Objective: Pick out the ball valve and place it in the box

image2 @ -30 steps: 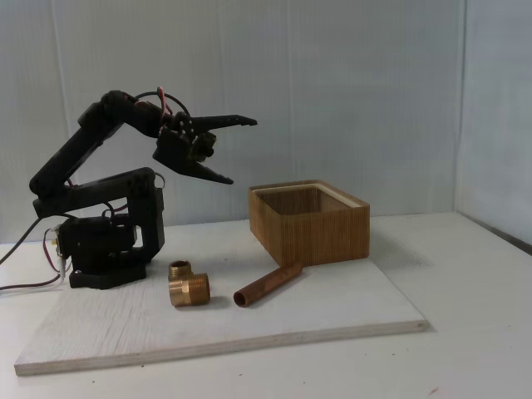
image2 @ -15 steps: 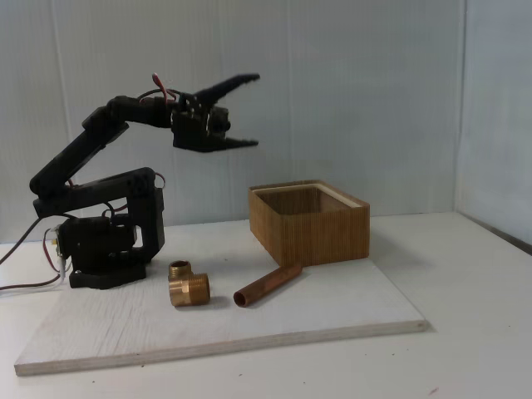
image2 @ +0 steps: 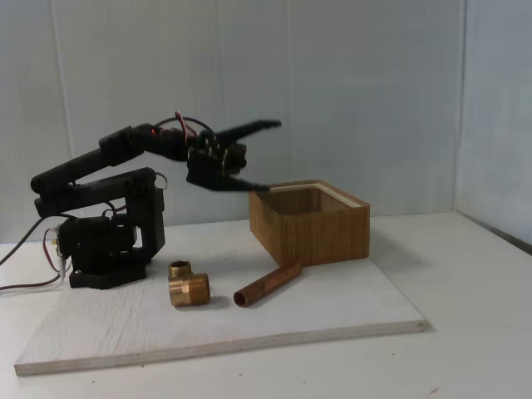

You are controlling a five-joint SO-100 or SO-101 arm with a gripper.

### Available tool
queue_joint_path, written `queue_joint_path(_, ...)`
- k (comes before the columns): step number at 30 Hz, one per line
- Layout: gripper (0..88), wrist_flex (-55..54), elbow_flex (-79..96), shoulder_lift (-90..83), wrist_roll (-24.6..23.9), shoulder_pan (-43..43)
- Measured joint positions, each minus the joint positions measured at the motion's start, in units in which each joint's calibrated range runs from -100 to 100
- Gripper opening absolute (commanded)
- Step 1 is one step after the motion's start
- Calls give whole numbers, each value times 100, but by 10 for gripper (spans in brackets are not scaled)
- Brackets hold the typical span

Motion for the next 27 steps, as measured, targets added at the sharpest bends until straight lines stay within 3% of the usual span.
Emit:
queue_joint_path(11,410,17,799,-25,36,511)
queue_joint_path(19,410,765,808,-17,83,519)
queue_joint_path(27,410,963,808,-17,83,1230)
